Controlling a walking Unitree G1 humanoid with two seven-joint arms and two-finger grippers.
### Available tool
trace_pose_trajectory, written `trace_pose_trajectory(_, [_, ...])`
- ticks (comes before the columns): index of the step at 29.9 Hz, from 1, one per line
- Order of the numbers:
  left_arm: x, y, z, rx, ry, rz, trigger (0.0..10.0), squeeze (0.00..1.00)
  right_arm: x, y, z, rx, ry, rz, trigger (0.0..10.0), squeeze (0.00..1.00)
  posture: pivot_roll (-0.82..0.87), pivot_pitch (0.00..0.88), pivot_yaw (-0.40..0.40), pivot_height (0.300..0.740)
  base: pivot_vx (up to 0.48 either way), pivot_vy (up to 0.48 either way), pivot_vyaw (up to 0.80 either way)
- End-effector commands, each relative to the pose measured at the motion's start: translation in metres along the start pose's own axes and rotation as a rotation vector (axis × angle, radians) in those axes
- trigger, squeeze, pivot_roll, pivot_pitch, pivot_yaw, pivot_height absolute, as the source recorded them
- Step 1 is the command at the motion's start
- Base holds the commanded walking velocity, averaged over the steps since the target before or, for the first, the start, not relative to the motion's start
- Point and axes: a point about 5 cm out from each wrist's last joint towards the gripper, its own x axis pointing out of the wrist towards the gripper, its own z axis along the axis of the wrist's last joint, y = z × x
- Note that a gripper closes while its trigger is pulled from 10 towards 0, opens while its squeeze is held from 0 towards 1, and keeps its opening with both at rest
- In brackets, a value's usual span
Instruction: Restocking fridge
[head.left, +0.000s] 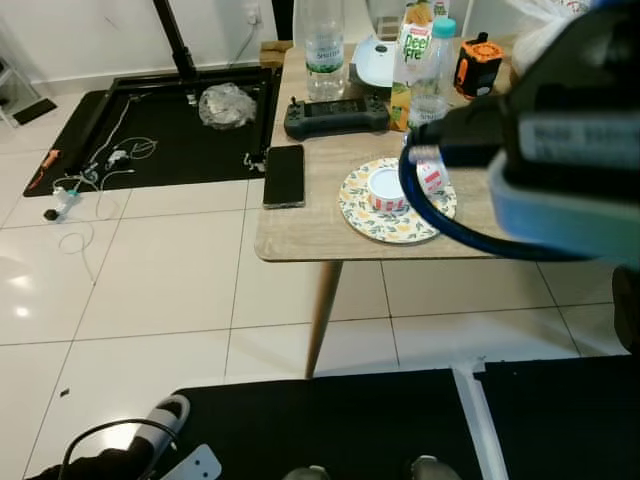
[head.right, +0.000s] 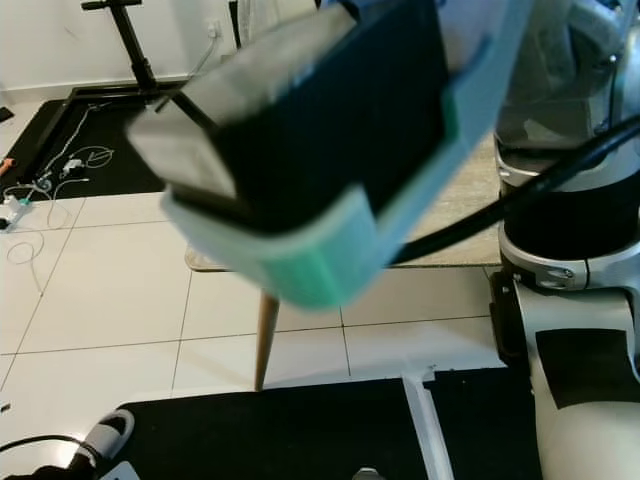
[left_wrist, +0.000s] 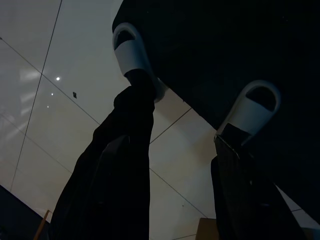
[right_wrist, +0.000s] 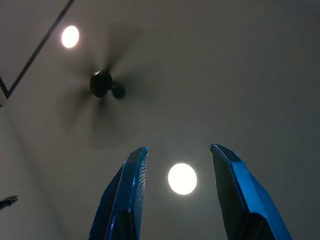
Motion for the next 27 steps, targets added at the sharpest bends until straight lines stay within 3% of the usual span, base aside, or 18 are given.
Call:
trace_pose_trajectory(1, [-0.002, -0.004, -0.009, 0.012, 0.03, -0.012, 10.0, 0.0, -0.007, 0.003, -0.003, 0.008, 0.005, 0.003, 10.0, 0.0, 0.1, 0.149, 0.044, 0.74, 0.0, 0.0, 0.0])
trace_pose_trajectory(3, [-0.002, -0.003, -0.009, 0.013, 0.029, -0.011, 10.0, 0.0, -0.013, 0.004, -0.003, 0.011, 0.017, 0.004, 10.0, 0.0, 0.1, 0.145, 0.045, 0.74, 0.0, 0.0, 0.0])
trace_pose_trajectory(9, [-0.002, -0.002, -0.008, 0.016, 0.026, -0.011, 10.0, 0.0, -0.052, 0.017, -0.016, 0.14, 0.243, -0.019, 10.0, 0.0, 0.09, 0.136, 0.039, 0.74, 0.0, 0.0, 0.0])
trace_pose_trajectory(12, [-0.001, -0.003, -0.005, 0.01, 0.018, -0.01, 10.0, 0.0, -0.119, 0.051, -0.024, 0.361, 0.582, 0.006, 10.0, 0.0, 0.08, 0.123, 0.025, 0.74, 0.0, 0.0, 0.0])
trace_pose_trajectory(13, [-0.001, -0.003, -0.005, 0.01, 0.018, -0.01, 10.0, 0.0, -0.119, 0.051, -0.024, 0.361, 0.582, 0.006, 10.0, 0.0, 0.08, 0.123, 0.025, 0.74, 0.0, 0.0, 0.0])
trace_pose_trajectory(14, [-0.001, -0.004, -0.002, 0.008, 0.011, -0.011, 10.0, 0.0, -0.143, 0.067, -0.034, 0.448, 0.756, 0.014, 10.0, 0.0, 0.08, 0.111, 0.013, 0.74, 0.0, 0.0, 0.0])
trace_pose_trajectory(15, [0.0, -0.005, 0.001, 0.001, 0.002, -0.01, 10.0, 0.0, -0.18, 0.088, -0.044, 0.555, 1.025, 0.006, 10.0, 0.0, 0.08, 0.109, 0.011, 0.74, 0.0, 0.0, 0.0])
trace_pose_trajectory(16, [0.0, -0.005, 0.001, 0.001, 0.002, -0.01, 10.0, 0.0, -0.18, 0.088, -0.044, 0.555, 1.025, 0.006, 10.0, 0.0, 0.08, 0.109, 0.011, 0.74, 0.0, 0.0, 0.0])
trace_pose_trajectory(17, [0.001, -0.006, 0.005, -0.005, -0.006, -0.01, 10.0, 0.0, -0.22, 0.108, -0.041, 0.663, 1.265, 0.007, 10.0, 0.0, 0.08, 0.103, 0.0, 0.74, 0.0, 0.0, 0.0])
trace_pose_trajectory(18, [0.002, -0.006, 0.008, -0.016, -0.016, -0.005, 10.0, 0.0, -0.273, 0.124, -0.024, 0.739, 1.536, 0.009, 10.0, 0.0, 0.08, 0.096, -0.011, 0.74, 0.0, 0.0, 0.0])
trace_pose_trajectory(19, [0.002, -0.007, 0.01, -0.024, -0.021, -0.002, 10.0, 0.0, -0.306, 0.13, -0.006, 0.773, 1.697, 0.006, 10.0, 0.0, 0.08, 0.095, -0.015, 0.74, 0.0, 0.0, 0.0])
trace_pose_trajectory(20, [0.002, -0.007, 0.01, -0.024, -0.021, -0.002, 10.0, 0.0, -0.306, 0.13, -0.006, 0.773, 1.697, 0.006, 10.0, 0.0, 0.08, 0.095, -0.015, 0.74, 0.0, 0.0, 0.0])
trace_pose_trajectory(21, [0.003, -0.006, 0.013, -0.05, -0.028, 0.007, 10.0, 0.0, -0.34, 0.131, 0.017, 0.812, 1.854, 0.004, 10.0, 0.0, 0.08, 0.092, -0.02, 0.74, 0.0, 0.0, 0.0])
trace_pose_trajectory(22, [0.003, -0.006, 0.013, -0.05, -0.028, 0.007, 10.0, 0.0, -0.34, 0.131, 0.017, 0.812, 1.854, 0.004, 10.0, 0.0, 0.08, 0.092, -0.02, 0.74, 0.0, 0.0, 0.0])
trace_pose_trajectory(23, [0.004, -0.003, 0.017, -0.097, -0.039, 0.028, 10.0, 0.0, -0.375, 0.128, 0.045, 0.83, 2.024, -0.003, 10.0, 0.0, 0.08, 0.09, -0.022, 0.74, 0.0, 0.0, 0.0])
trace_pose_trajectory(24, [0.004, -0.003, 0.017, -0.097, -0.039, 0.028, 10.0, 0.0, -0.375, 0.128, 0.045, 0.83, 2.024, -0.003, 10.0, 0.0, 0.08, 0.09, -0.022, 0.74, 0.0, 0.0, 0.0])
trace_pose_trajectory(26, [0.006, 0.018, 0.028, -0.256, -0.07, 0.109, 10.0, 0.0, -0.425, 0.112, 0.095, 0.837, 2.285, -0.046, 10.0, 0.0, 0.08, 0.087, -0.025, 0.74, 0.0, 0.0, 0.0])
trace_pose_trajectory(27, [0.007, 0.028, 0.031, -0.31, -0.083, 0.141, 10.0, 0.0, -0.435, 0.107, 0.108, 0.837, 2.346, -0.059, 10.0, 0.0, 0.08, 0.086, -0.026, 0.74, 0.0, 0.0, 0.0])
